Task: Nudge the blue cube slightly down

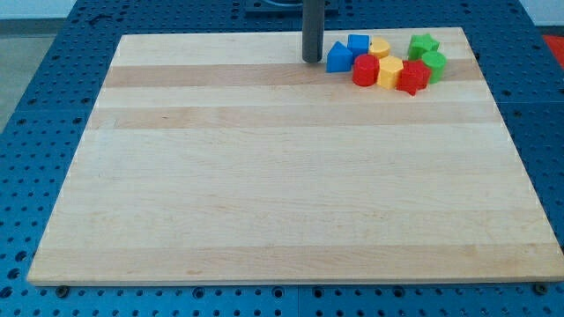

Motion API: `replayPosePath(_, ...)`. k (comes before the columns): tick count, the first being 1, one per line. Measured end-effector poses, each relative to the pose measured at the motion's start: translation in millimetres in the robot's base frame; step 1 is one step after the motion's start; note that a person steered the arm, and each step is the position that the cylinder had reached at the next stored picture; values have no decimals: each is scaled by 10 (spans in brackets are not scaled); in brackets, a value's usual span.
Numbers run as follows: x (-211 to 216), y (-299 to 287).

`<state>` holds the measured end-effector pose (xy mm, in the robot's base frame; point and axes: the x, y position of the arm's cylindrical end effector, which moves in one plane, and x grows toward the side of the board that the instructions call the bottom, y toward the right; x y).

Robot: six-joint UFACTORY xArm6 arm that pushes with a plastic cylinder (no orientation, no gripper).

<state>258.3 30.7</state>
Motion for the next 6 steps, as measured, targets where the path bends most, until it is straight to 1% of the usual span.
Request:
replayPosePath(2, -254, 0)
replayPosePath(3, -378, 298)
replayPosePath(4, -413, 694)
replayPosePath(6, -413, 798)
